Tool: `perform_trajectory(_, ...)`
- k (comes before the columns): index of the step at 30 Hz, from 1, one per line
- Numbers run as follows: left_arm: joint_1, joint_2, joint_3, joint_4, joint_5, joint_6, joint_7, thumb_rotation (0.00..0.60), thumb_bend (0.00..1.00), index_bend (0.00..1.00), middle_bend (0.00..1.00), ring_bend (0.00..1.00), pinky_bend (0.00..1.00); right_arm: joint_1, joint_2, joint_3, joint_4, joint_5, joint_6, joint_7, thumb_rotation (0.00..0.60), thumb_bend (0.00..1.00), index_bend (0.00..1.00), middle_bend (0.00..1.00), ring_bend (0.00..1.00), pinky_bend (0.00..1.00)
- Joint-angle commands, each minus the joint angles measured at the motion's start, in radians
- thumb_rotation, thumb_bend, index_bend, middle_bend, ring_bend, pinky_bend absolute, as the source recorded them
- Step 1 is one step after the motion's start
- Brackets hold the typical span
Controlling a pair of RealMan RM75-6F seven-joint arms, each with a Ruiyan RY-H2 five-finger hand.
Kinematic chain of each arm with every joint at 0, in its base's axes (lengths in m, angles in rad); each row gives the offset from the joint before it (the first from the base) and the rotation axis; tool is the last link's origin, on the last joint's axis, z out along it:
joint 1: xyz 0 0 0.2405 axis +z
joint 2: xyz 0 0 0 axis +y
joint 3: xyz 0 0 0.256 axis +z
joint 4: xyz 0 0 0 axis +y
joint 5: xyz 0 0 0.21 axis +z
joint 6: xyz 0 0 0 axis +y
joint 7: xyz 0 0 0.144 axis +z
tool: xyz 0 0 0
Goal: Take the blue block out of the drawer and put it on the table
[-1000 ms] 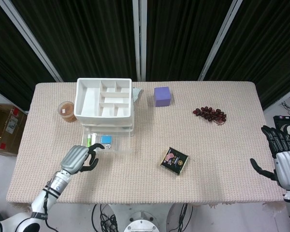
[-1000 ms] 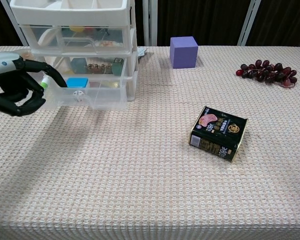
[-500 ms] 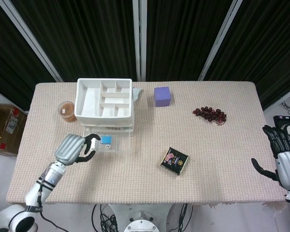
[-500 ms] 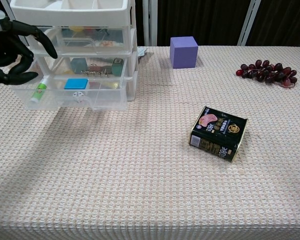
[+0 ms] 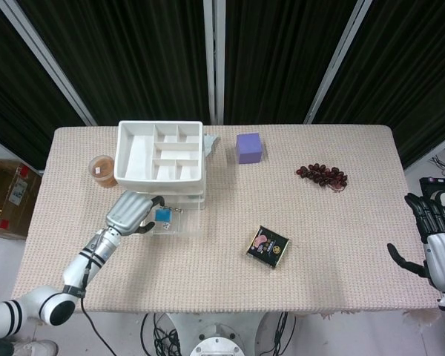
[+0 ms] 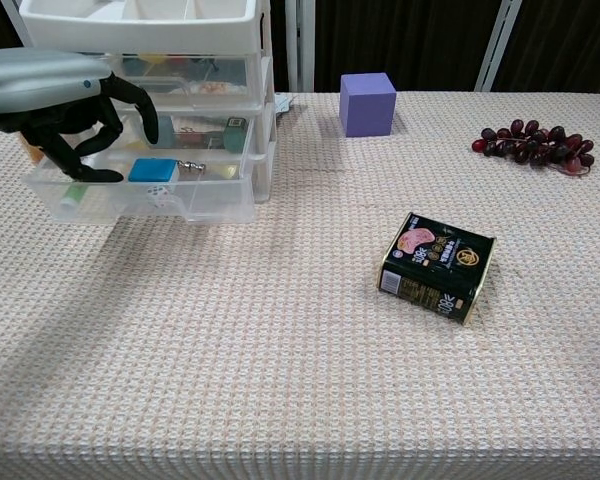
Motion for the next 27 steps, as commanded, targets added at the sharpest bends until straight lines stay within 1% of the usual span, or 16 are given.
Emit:
perform_trajectory(1, -0.011, -0.005, 0.002, -0.004, -0.016, -0.014, -0.007, 0.6, 0.25, 0.37, 0.78, 0.92, 1.0, 0.001, 0.001, 0.001, -0.002, 0.0, 0.0, -0.001, 0.6, 0.23, 0.0, 0.06, 0.0, 0.0)
perform_trajectory(4, -0.018, -0.01, 0.005, 0.0, -0.024, -0.019, -0.013, 0.6, 0.25, 0.37, 0.78, 0.92, 1.0, 0.001, 0.001, 0.002, -0.003, 0.0, 0.0, -0.003, 0.6, 0.22, 0.0, 0.06, 0.0, 0.0)
perform_trajectory(13, -0.051, -0.021, 0.014, 0.012, -0.066, -0.045, 0.029, 0.6, 0.25, 0.38, 0.79, 0.92, 1.0, 0.001, -0.001, 0.002, 0.0, 0.006, -0.006, 0.001, 0.6, 0.23, 0.0, 0.07, 0.0, 0.0)
perform_trajectory(20, -0.08, -0.031, 0.006, 0.028, -0.106, -0.061, 0.043, 0.6, 0.23, 0.42, 0.81, 0.92, 1.0, 0.004, -0.006, 0.003, 0.01, 0.012, -0.014, 0.008, 0.6, 0.23, 0.0, 0.07, 0.0, 0.0)
perform_trajectory(25, -0.097, -0.042, 0.008, 0.044, -0.134, -0.078, 0.041, 0.6, 0.21, 0.43, 0.82, 0.93, 1.0, 0.004, -0.009, 0.004, 0.023, 0.019, -0.018, 0.02, 0.6, 0.23, 0.0, 0.07, 0.0, 0.0)
perform_trajectory(27, -0.102, -0.046, 0.012, 0.053, -0.139, -0.082, 0.043, 0.6, 0.22, 0.44, 0.82, 0.93, 1.0, 0.004, -0.01, 0.005, 0.028, 0.021, -0.018, 0.025, 0.6, 0.23, 0.0, 0.07, 0.0, 0.0)
